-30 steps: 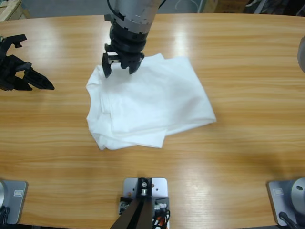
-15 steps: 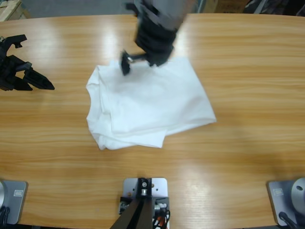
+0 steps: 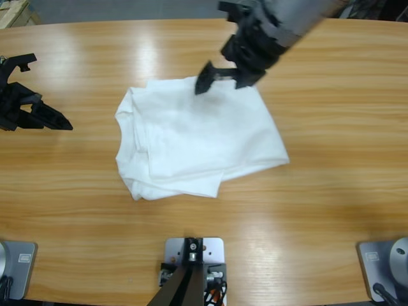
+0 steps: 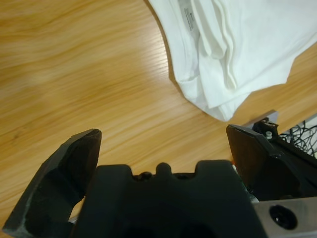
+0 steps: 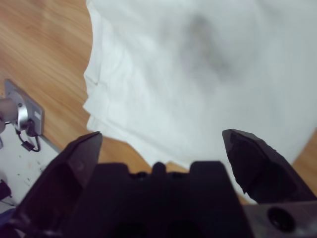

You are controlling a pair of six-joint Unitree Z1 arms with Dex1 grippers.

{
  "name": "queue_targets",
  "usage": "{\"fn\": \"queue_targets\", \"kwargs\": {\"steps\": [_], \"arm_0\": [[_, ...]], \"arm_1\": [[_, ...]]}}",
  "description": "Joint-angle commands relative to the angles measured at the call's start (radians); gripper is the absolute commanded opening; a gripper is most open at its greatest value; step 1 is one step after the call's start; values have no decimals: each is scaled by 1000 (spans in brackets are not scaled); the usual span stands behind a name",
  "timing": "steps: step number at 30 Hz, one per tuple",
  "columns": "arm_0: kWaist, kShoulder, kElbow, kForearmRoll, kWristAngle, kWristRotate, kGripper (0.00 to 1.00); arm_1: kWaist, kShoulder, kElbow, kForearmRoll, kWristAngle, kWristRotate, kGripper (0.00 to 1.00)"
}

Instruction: Fold clothes

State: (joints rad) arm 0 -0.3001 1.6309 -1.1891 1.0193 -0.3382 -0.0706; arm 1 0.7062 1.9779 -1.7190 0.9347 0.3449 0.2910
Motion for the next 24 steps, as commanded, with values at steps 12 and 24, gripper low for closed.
{"fn": "queue_targets", "kwargs": {"steps": [12, 24], "arm_0": [[-18, 51, 29, -22, -12, -1, 977], [-21, 58, 28, -23, -12, -3, 977]], "arm_1": [[-71, 313, -182, 72, 59, -108, 982], [-34, 346, -172, 48, 75, -92, 982]]}}
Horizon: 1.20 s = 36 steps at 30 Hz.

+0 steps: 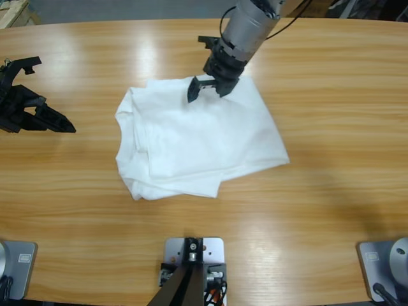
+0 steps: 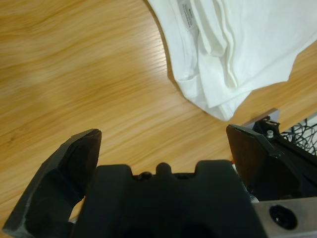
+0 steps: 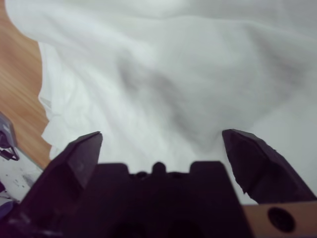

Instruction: Fold clothes

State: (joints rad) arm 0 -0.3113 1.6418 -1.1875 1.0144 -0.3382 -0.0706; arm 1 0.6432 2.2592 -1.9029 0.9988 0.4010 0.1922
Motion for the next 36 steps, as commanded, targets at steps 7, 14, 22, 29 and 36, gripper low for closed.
{"fn": "queue_targets", "kwargs": {"steps": [7, 14, 22, 29, 36], "arm_0": [[-14, 47, 27, -19, -12, -3, 977], [-14, 41, 28, -19, -13, -3, 977], [-14, 24, 31, -17, -12, -5, 977], [-14, -11, 37, -17, -10, -5, 977], [-14, -19, 39, -18, -10, -5, 977]], "arm_1": [[102, 63, 59, -71, 32, 67, 982], [108, 34, 127, -110, 39, 82, 982], [108, -10, 240, -176, 40, 98, 982], [106, -170, 259, -158, -8, 112, 982], [-54, -457, 115, 12, 36, 108, 982]]}}
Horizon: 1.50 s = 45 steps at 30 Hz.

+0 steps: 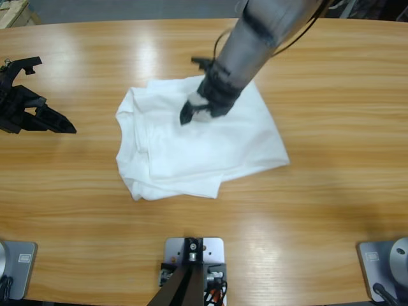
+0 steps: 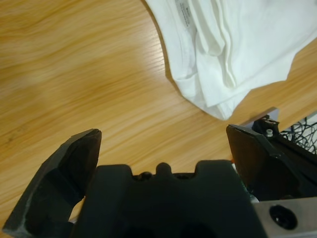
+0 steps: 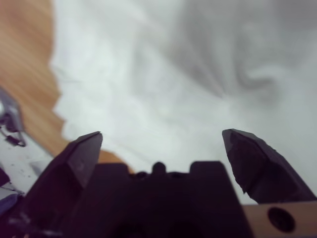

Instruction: Fold clothes

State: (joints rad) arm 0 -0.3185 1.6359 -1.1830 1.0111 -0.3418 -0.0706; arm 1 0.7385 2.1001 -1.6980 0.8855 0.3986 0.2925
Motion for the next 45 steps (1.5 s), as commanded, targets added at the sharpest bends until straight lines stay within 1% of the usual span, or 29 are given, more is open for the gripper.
{"fn": "queue_targets", "kwargs": {"steps": [1, 3, 4, 6, 7, 10, 14, 15, 17, 19, 22, 24, 32, 38, 45], "arm_0": [[-7, -16, 35, -14, -6, -5, 977], [-7, -25, 38, -14, -6, -5, 977], [-7, -27, 39, -14, -6, -4, 977], [-7, -28, 40, -14, -6, -3, 977], [-7, -27, 41, -14, -6, -3, 977], [-7, -21, 41, -14, -8, -2, 977], [-7, -30, 49, -12, -8, -1, 977], [-7, -33, 52, -12, -8, -1, 977], [-7, -37, 61, -11, -6, -2, 977], [-7, -39, 68, -11, -6, -3, 977], [-7, -37, 71, -11, -6, -3, 977], [-7, -35, 73, -11, -6, -3, 977], [-7, -33, 74, -9, 0, -1, 977], [-2, -26, 72, -9, 1, 1, 977], [2, -24, 72, -9, 1, 2, 977]], "arm_1": [[-206, -355, -28, 93, 73, 9, 982], [-340, -472, 182, -35, 178, 11, 982], [-417, -536, 331, -122, 241, 9, 982], [-506, -599, 527, -224, 309, -7, 982], [-535, -605, 601, -261, 334, -22, 982], [-589, -549, 756, -388, 395, -56, 983], [-608, -381, 814, -551, 482, -83, 977], [-614, -334, 813, -580, 503, -92, 964], [-634, -265, 814, -623, 533, -112, 895], [-659, -216, 814, -643, 543, -145, 858], [-693, -151, 813, -646, 528, -203, 858], [-704, -122, 816, -647, 498, -230, 859], [-705, -23, 824, -712, 496, -242, 858], [-646, 5, 821, -726, 499, -230, 858], [-558, 30, 818, -772, 502, -173, 858]]}}
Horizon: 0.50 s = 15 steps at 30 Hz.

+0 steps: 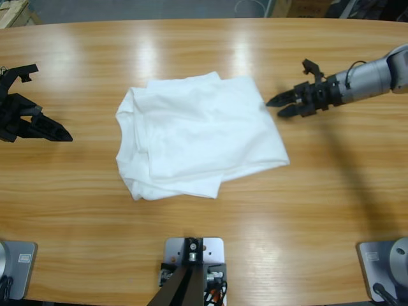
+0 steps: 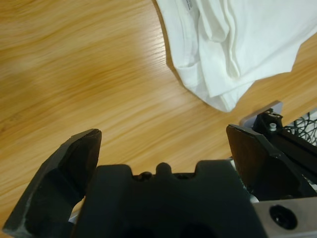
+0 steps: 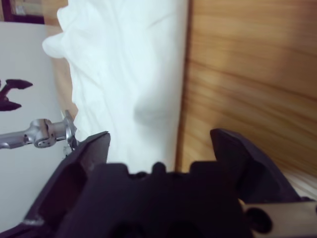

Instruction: Fold clothes

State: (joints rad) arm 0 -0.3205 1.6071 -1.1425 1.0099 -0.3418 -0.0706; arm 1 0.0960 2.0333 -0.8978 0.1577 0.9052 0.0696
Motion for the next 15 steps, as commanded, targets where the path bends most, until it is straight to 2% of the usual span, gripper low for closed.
{"fn": "queue_targets", "kwargs": {"steps": [1, 7, 8, 11, 13, 15], "arm_0": [[4, 6, 32, -8, 1, 2, 977], [4, 5, 32, -8, 1, 2, 977], [4, 5, 32, -8, 1, 2, 977], [5, 4, 32, -8, 1, 2, 977], [6, 4, 32, -8, 1, 2, 977], [8, 3, 32, -8, 1, 2, 977]], "arm_1": [[91, 100, 17, -48, -5, 54, 858], [97, 117, 17, -72, 2, 69, 850], [97, 122, 16, -76, 4, 71, 793], [99, 136, 15, -83, 13, 72, 380], [99, 146, 14, -84, 19, 72, 23], [99, 155, 14, -84, 23, 72, 0]]}}
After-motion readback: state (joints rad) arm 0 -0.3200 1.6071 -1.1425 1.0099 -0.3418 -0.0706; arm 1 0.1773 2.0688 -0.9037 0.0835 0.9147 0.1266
